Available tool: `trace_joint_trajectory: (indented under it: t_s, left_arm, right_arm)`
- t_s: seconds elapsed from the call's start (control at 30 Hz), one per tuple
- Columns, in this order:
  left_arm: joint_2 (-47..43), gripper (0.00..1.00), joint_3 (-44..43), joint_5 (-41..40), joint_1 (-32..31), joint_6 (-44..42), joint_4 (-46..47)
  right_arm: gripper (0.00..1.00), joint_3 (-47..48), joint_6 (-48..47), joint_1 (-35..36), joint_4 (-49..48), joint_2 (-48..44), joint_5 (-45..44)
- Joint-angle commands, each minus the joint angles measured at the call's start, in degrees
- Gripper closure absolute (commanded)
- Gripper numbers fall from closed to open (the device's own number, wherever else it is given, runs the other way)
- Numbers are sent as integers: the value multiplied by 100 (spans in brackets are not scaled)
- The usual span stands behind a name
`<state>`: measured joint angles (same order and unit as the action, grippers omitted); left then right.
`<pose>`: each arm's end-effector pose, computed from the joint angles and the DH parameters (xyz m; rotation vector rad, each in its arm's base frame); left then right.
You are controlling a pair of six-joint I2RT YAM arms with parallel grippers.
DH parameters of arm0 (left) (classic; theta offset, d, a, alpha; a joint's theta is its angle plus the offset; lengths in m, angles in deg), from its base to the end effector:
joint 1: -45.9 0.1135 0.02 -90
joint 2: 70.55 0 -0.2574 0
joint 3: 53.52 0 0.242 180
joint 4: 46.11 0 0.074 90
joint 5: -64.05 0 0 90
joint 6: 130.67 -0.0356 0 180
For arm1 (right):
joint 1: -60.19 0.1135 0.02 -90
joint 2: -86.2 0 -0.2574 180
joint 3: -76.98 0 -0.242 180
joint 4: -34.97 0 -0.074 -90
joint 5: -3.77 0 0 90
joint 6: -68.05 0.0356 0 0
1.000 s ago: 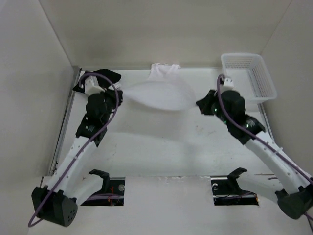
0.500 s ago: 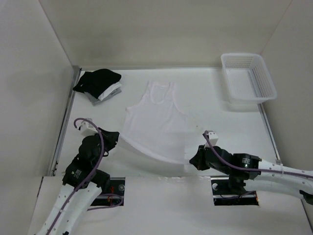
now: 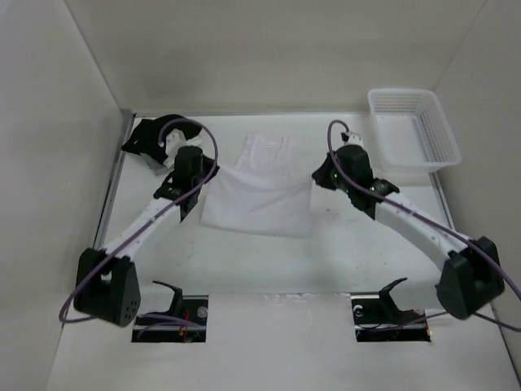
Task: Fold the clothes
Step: Fold the tank top
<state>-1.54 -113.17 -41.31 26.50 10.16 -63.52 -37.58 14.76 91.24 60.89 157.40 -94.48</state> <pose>0.2515 -0.0786 0.2657 -0.7189 1.9269 -0.4996 0.2346 0.1353 0.2755 0.1939 2.1579 0.5437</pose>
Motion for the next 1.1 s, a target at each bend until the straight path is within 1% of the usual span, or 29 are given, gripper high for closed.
trace_joint_trajectory:
  t_s: [0.0, 0.07, 0.13, 0.2, 0.23, 0.27, 0.33, 0.37, 0.4, 0.47, 0.53, 0.57, 0.6, 0.63, 0.67, 0.7, 0.73, 0.8, 0.87, 0.93, 1.0, 1.07]
  left_arm:
    - [917, 99, -1066, -64, 308, -152, 1569]
    - [1734, 98, -1716, -65, 502, -214, 1720]
    - [2569, 95, -2498, 6, 652, -266, 1632]
    - [3360, 87, -3262, 120, 714, -406, 1492]
    - [3695, 79, -3605, 234, 740, -451, 1370]
    - [3968, 73, -3905, 330, 749, -503, 1229]
    - [4181, 66, -4083, 445, 749, -521, 991]
    - [4095, 64, -3927, 437, 732, -504, 964]
    - [3928, 64, -3656, 402, 723, -495, 981]
    - [3481, 65, -2944, 306, 635, -504, 1157]
    - [2893, 68, -1936, 165, 530, -469, 1446]
    - [2507, 69, -1278, 86, 460, -434, 1604]
    - [2294, 69, -888, 50, 424, -390, 1675]
    - [2040, 69, -397, 41, 398, -320, 1737]
    - [1733, 69, 156, 76, 397, -215, 1772]
    - [1547, 69, 484, 111, 406, -144, 1799]
    - [1336, 69, 835, 173, 432, -82, 1816]
    - [975, 69, 1398, 322, 468, 6, 1834]
    - [772, 67, 1760, 550, 546, 85, 1843]
    - [754, 64, 1963, 752, 643, 129, 1939]
    - [902, 61, 2060, 902, 731, 129, 2211]
    - [1096, 60, 2078, 1174, 854, 164, 2475]
  right_arm:
    - [100, 1050, -463, -603, -1095, 937, 701]
    - [100, 1743, -445, -972, -1070, 1709, 921]
    - [100, 2420, -419, -1245, -1017, 2483, 1114]
    - [99, 3053, -340, -1482, -851, 3178, 1212]
    - [97, 3334, -296, -1553, -780, 3468, 1194]
    - [92, 3572, -209, -1623, -710, 3723, 1203]
    - [71, 3846, -147, -1650, -613, 4015, 1168]
    - [64, 3856, -146, -1650, -595, 4042, 1159]
    - [59, 3760, -173, -1650, -612, 3999, 1133]
    - [58, 3436, -173, -1616, -691, 3771, 1019]
    - [58, 2822, -190, -1493, -901, 3350, 852]
    - [63, 2340, -164, -1405, -1076, 3026, 764]
    - [68, 2031, -138, -1343, -1191, 2823, 737]
    - [75, 1627, -112, -1238, -1349, 2560, 702]
    - [85, 1145, -85, -1115, -1533, 2252, 676]
    - [91, 853, -41, -1036, -1631, 2067, 650]
    - [96, 519, 37, -922, -1728, 1847, 641]
    - [97, -53, 117, -711, -1912, 1504, 623]
    - [95, -528, 170, -526, -2027, 1222, 553]
    - [87, -906, 196, -385, -2080, 985, 369]
    - [82, -1205, 240, -332, -2141, 844, 272]
    - [75, -1434, 301, -323, -2229, 817, 298]
